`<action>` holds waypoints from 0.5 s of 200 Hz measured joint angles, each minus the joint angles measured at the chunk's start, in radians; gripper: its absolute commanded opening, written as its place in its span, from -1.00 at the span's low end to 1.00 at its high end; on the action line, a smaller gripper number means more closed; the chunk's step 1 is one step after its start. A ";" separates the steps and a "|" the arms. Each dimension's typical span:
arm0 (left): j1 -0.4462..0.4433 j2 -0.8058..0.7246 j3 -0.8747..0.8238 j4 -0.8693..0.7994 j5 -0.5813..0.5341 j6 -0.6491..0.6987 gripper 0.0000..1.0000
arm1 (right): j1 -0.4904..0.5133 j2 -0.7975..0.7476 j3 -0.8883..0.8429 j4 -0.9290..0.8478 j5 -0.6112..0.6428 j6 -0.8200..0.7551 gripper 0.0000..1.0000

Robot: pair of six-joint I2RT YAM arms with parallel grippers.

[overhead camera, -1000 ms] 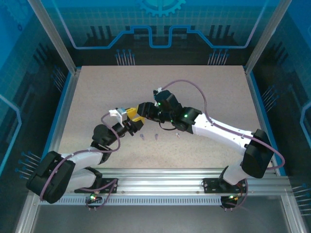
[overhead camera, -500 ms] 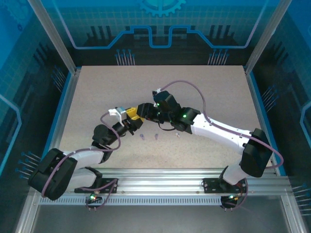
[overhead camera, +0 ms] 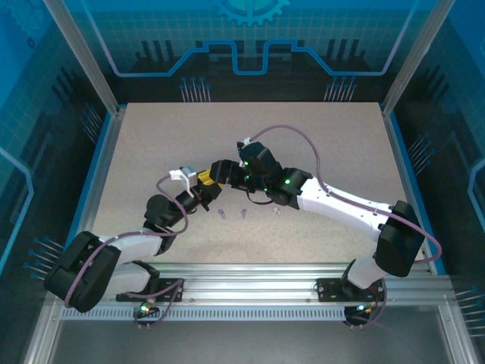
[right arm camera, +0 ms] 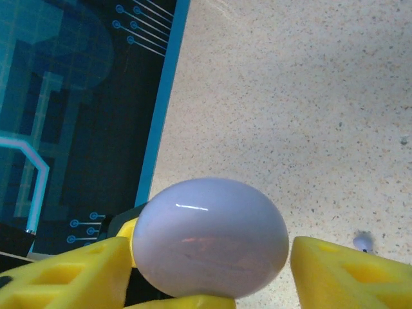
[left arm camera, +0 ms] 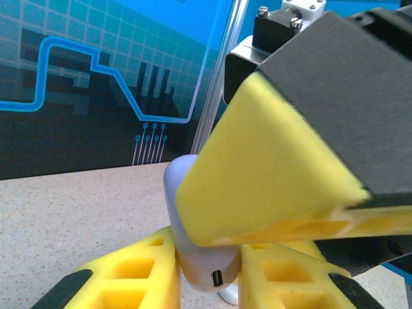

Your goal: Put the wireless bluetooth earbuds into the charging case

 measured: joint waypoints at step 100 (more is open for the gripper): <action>0.006 -0.183 0.071 -0.326 0.071 -0.061 -0.48 | -0.162 -0.257 -0.114 -0.024 -0.127 -0.410 0.52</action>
